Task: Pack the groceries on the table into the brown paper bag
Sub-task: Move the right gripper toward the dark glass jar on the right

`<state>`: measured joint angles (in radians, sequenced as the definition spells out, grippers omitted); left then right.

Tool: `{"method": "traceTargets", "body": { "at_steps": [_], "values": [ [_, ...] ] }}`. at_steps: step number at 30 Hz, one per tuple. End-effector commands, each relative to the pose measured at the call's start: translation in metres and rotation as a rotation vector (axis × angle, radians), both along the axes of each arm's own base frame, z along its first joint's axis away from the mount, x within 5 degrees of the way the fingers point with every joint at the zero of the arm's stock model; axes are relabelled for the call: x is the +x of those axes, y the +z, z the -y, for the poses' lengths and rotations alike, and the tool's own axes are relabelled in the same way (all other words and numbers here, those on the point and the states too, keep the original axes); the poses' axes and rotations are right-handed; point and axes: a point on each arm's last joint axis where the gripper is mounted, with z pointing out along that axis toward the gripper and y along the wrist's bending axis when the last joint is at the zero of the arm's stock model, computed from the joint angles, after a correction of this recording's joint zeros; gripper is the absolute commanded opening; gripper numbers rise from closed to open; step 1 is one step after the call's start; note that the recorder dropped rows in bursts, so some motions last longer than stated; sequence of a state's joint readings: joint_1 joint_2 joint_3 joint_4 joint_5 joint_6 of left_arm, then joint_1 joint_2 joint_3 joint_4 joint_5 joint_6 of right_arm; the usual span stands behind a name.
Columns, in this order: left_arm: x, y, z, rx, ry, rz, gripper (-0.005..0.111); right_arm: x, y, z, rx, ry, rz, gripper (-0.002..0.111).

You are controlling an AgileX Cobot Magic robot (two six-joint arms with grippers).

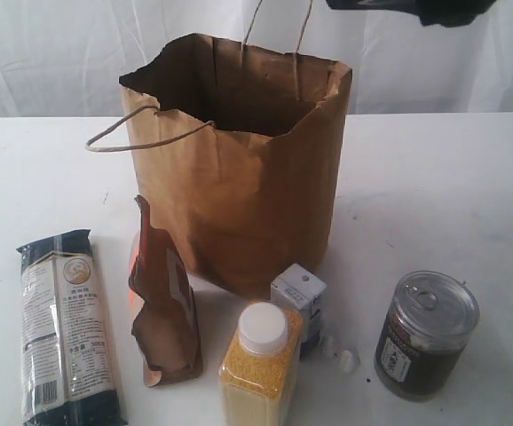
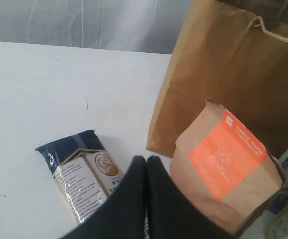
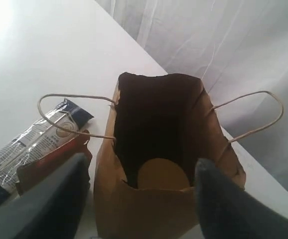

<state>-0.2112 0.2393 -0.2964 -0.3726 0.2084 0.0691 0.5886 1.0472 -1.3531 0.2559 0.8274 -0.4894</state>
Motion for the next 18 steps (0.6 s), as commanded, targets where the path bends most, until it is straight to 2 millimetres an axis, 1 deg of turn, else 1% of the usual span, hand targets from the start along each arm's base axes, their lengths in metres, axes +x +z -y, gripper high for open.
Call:
{"method": "traceTargets", "body": {
  "at_steps": [1, 5, 8, 11, 13, 15, 16, 18],
  "values": [
    [-0.001, -0.001, 0.000, -0.014, 0.000, -0.003, 0.000, -0.002, 0.002, 0.001, 0.021, -0.001, 0.022, 0.058],
    [-0.001, -0.001, 0.000, -0.013, 0.000, -0.003, 0.000, 0.000, -0.003, 0.000, 0.009, -0.001, 0.012, 0.058],
    [-0.001, -0.001, 0.000, -0.013, 0.002, 0.001, 0.000, 0.002, -0.012, -0.001, 0.005, 0.000, -0.012, 0.058],
    [0.000, -0.008, 0.000, -0.008, 0.008, -0.010, 0.000, 0.001, -0.020, -0.002, 0.011, -0.002, -0.050, 0.058],
    [0.001, -0.016, -0.003, 0.063, 0.018, -0.004, 0.000, -0.003, -0.023, -0.001, 0.027, 0.003, -0.061, 0.058],
    [0.001, -0.030, -0.008, 0.224, 0.032, 0.014, 0.000, -0.008, -0.024, 0.002, 0.045, 0.005, -0.059, 0.058],
    [0.000, -0.039, -0.010, 0.277, 0.034, 0.012, 0.000, -0.010, -0.024, 0.003, 0.049, 0.004, -0.054, 0.058],
    [-0.002, -0.054, -0.011, 0.282, 0.033, -0.004, 0.000, -0.017, -0.025, 0.008, 0.059, 0.003, -0.048, 0.058]
  ]
}}
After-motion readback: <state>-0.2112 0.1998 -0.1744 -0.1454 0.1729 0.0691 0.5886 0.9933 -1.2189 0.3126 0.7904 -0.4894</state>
